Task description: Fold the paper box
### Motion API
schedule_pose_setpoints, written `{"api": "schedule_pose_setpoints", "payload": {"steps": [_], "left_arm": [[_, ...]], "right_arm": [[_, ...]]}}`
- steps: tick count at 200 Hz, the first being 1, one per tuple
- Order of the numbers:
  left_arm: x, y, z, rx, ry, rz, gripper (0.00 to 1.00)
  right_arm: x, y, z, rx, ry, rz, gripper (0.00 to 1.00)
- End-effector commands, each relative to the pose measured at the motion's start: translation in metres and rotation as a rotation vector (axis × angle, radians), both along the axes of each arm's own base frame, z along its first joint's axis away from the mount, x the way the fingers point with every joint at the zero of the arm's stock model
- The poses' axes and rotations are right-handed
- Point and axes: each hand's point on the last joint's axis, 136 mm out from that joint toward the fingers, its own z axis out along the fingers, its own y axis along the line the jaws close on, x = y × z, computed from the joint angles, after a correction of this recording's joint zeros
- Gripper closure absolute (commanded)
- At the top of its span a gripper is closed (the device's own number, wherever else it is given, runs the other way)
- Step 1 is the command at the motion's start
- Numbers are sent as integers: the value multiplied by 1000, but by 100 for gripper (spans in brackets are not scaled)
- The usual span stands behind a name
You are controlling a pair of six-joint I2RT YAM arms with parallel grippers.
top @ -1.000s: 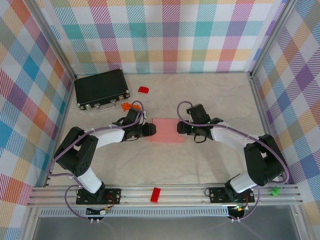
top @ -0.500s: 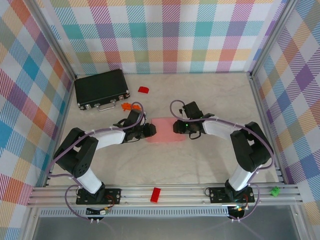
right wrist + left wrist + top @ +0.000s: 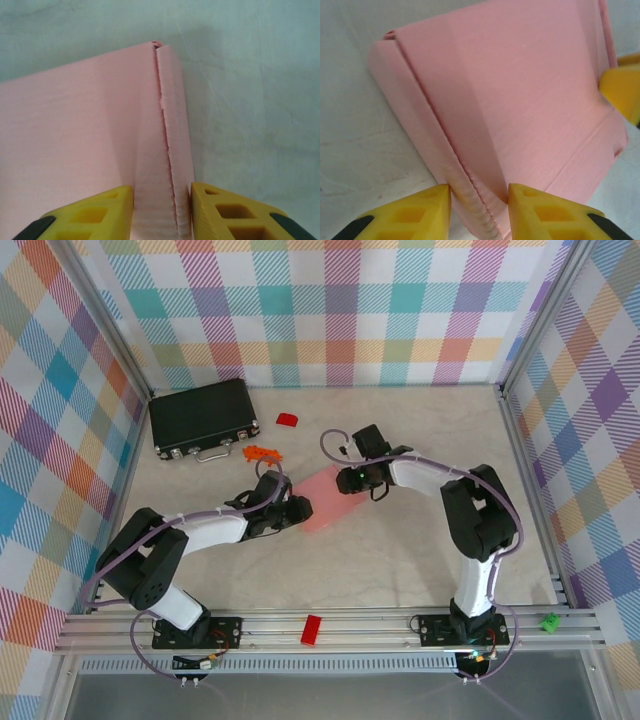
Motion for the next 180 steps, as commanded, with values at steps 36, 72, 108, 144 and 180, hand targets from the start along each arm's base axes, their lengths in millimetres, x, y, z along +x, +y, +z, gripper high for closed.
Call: {"api": "schedule_pose_setpoints", "payload": {"steps": [36,72,108,144,180], "left_arm": [[-23,-15,-3,-70,48,5,62],[-21,-1,23,6,-15,9,52],[-19,25,57,142,-113,17,38],[5,45,67,233,-169,-13,30],[46,42,65,248,-215,-111,25]], "right_arm": [[13,12,-6,-54,-9,108,61],[33,-1,28,-20,-54,-17,56],[34,-21,70,62,-83,-134,52],[7,-41,83,192,-16,-250,44],[-32,-47,74,331,80,-342,40]]}}
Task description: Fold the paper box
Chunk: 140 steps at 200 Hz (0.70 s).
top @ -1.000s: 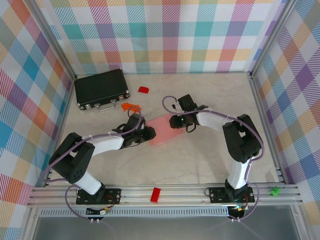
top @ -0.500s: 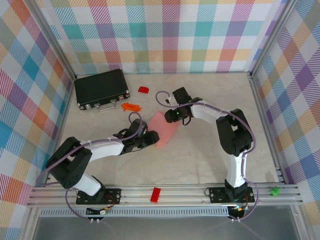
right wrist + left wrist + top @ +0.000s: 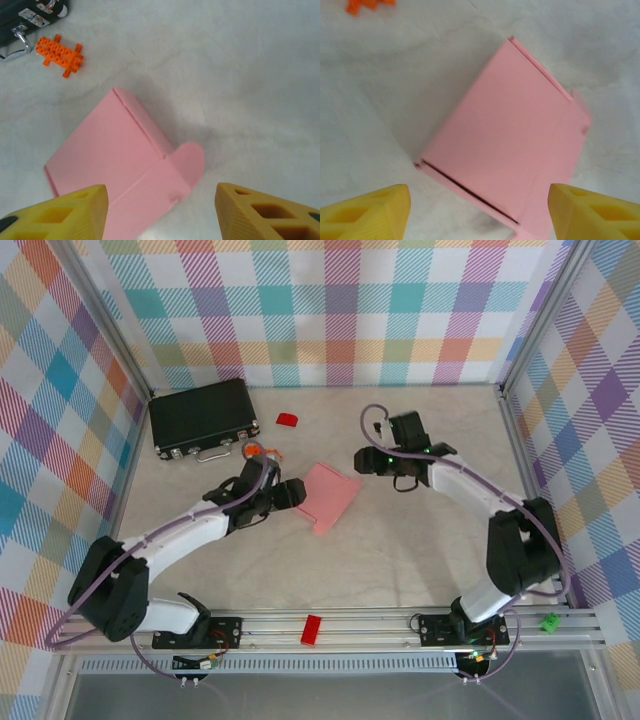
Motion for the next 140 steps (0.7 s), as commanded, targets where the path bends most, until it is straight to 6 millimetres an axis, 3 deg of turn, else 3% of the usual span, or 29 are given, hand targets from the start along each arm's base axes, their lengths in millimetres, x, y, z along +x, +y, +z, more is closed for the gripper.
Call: {"api": "schedule_pose_setpoints", "payload": {"steps": [1,29,69,98,140], "left_arm": [[22,-2,-4,63,-25,-113,25],[50,-6,-19,23,11,-169,28],[60,-25,-30,-14,1,-272,28],[57,-27,-39,-25,27,-282,31],[32,-26,-50,-84,93,-237,39]], "right_arm": [[-27,7,-14,141,122,-56,40],[-49,14,-27,276,163,-66,39],[-61,35,-45,367,209,-14,38],[-57,46,-57,388,223,-34,38],[-46,38,-76,322,232,-125,38]]}}
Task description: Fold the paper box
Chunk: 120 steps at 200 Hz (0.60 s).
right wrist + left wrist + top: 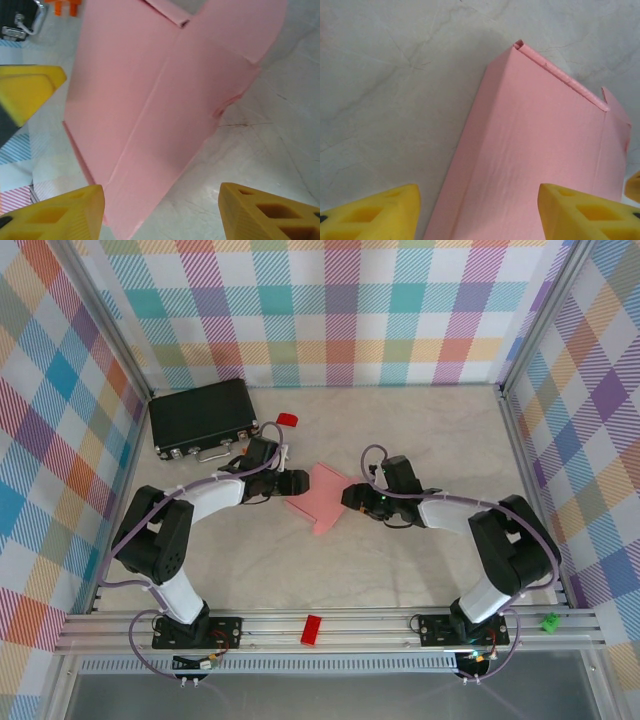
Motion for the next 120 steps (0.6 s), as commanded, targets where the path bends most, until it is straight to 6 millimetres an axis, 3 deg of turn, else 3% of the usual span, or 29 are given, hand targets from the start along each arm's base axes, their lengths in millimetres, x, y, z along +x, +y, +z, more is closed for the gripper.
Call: {"api": "schedule_pose_setpoints", "payload": {"steps": [1,35,75,120], "left_arm": [[-17,-4,-2,-54,38,12,39],[-43,-7,-3,-108,92,31,45],[-61,-13,10,-210,97,47,49],[-53,13,1,-91,71,144,40]], "right_arm": [[13,-1,3,-2,-27,-57,38],[17,6,5,3,-50,-5,38],[18,12,3,28,-44,24,38],[14,18,3,80,-61,69,39]]}}
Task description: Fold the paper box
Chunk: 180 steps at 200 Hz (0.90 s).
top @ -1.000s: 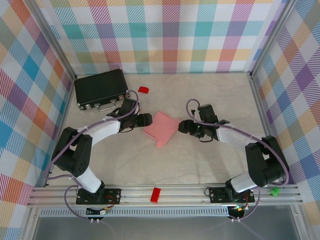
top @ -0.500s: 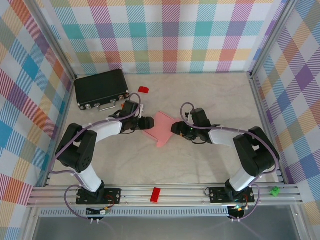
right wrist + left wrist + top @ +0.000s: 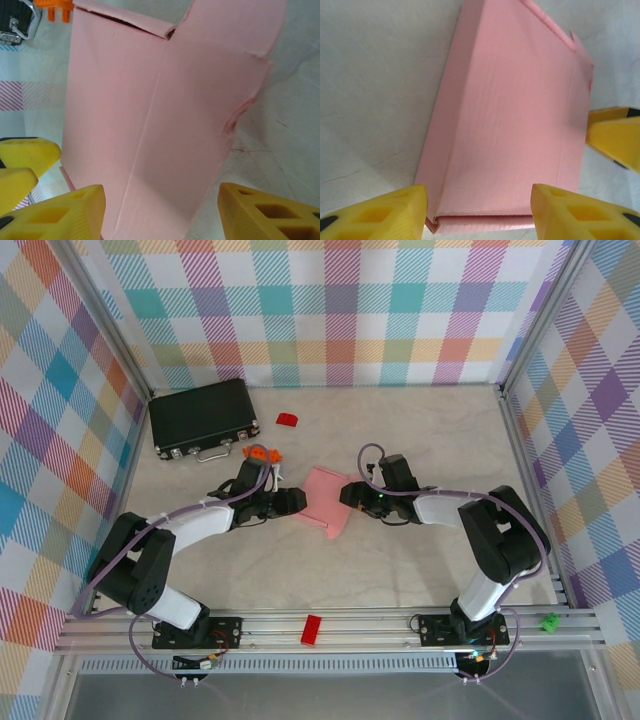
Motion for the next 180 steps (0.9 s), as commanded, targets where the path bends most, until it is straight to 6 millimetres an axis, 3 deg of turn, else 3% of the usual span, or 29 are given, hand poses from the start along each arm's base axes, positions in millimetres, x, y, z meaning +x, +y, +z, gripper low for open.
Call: {"api": "schedule_pose_setpoints", "payload": {"steps": [1,79,119,180], "left_arm": [[7,14,-3,60,-17,61,40],[46,-12,-6,53,-71,-81,48],[41,-15,-11,20,-30,-76,58],[28,-1,-26,27,16,8,66]], "right_arm": [[5,9,12,62,-55,46,39],[7,10,8,94,-63,36,42],[8,19,12,176,-92,60,44],[8,31,14,277,-100,103,48]]}}
